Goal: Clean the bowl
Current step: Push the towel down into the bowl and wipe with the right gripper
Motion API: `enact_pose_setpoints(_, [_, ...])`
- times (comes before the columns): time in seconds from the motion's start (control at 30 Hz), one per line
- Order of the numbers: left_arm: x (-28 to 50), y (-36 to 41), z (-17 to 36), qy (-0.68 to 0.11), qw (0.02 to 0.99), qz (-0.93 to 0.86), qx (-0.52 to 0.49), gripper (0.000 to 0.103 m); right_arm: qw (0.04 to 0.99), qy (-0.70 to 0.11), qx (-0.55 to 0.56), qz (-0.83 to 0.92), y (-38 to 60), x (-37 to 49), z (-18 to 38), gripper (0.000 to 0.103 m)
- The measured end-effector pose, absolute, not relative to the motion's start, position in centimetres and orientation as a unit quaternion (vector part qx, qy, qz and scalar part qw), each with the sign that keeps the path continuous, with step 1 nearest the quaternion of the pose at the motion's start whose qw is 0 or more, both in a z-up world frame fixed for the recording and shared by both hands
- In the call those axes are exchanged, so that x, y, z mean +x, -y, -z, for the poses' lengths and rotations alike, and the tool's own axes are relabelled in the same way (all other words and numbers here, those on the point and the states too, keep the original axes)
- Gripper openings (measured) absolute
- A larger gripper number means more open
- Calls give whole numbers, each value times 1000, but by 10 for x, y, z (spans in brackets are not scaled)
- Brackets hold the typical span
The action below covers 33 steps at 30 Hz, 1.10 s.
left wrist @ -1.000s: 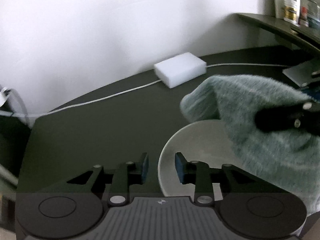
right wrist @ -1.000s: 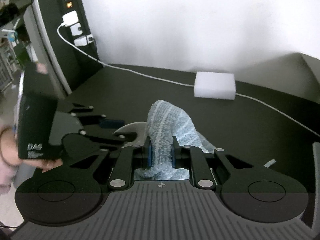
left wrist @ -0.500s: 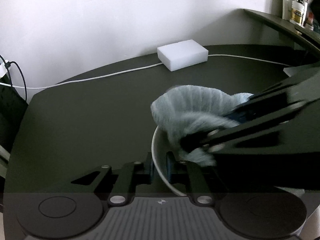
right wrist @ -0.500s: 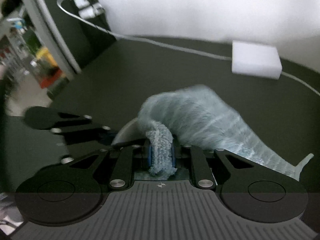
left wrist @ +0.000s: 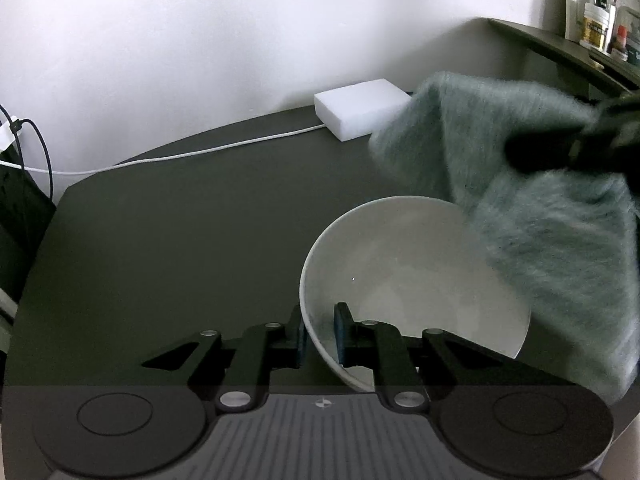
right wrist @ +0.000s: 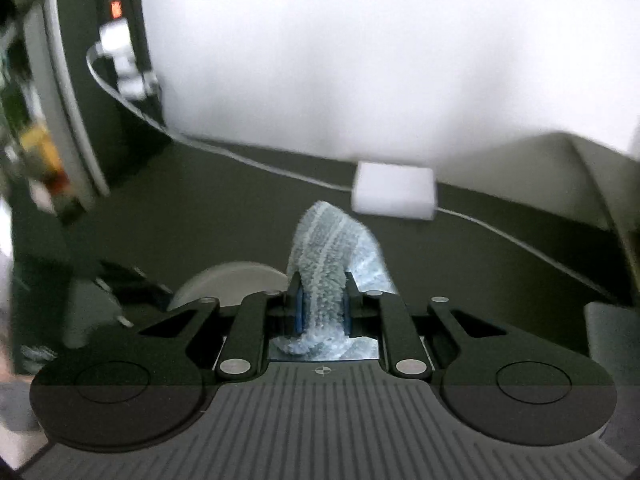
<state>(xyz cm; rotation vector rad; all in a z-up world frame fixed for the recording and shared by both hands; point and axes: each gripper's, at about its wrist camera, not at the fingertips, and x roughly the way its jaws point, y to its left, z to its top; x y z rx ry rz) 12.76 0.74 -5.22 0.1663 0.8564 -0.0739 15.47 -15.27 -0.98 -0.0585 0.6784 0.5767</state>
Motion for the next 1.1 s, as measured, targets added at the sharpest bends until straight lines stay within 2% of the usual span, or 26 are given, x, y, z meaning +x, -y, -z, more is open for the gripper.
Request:
enact_pose_setpoints(0.23, [129,-7,54,-416,906,35,76,17,861,-391,-46,-322,108,178,54,18])
enact_pose_setpoints(0.43, [130,-6,56,-413,906,33,80,18,859,-403,-85,-305,95,181,69,16])
enact_pose_setpoints(0.57, [132,-7,58,-414,906,35,76,18,869,-383,-127,-287,99,165,58,15])
enact_pose_setpoints(0.7, [129,-12,55,-416,905,45,71,19,892,-343,-121,-268,119,149,33,18])
enact_pose_setpoints(0.77, [129,-14,52,-408,908,49,77,26,903,-327,-98,-262,136,146,19,18])
enact_pose_setpoints(0.93, [147,-7,44,-385,910,73,139,34,901,-321,-33,-289,159,152,4,18])
enact_pose_setpoints(1.0, [154,-3,47,-385,907,80,154,32,897,-326,-31,-297,156,155,6,18])
enact_pose_setpoints(1.03, [157,-2,50,-388,904,87,158,28,894,-330,-34,-300,152,157,9,18])
enact_pose_setpoints(1.07, [156,-2,51,-390,904,91,153,20,892,-334,-37,-303,148,159,11,18])
enact_pose_setpoints(1.1, [154,-1,52,-392,904,83,149,18,889,-338,-40,-306,144,161,14,18])
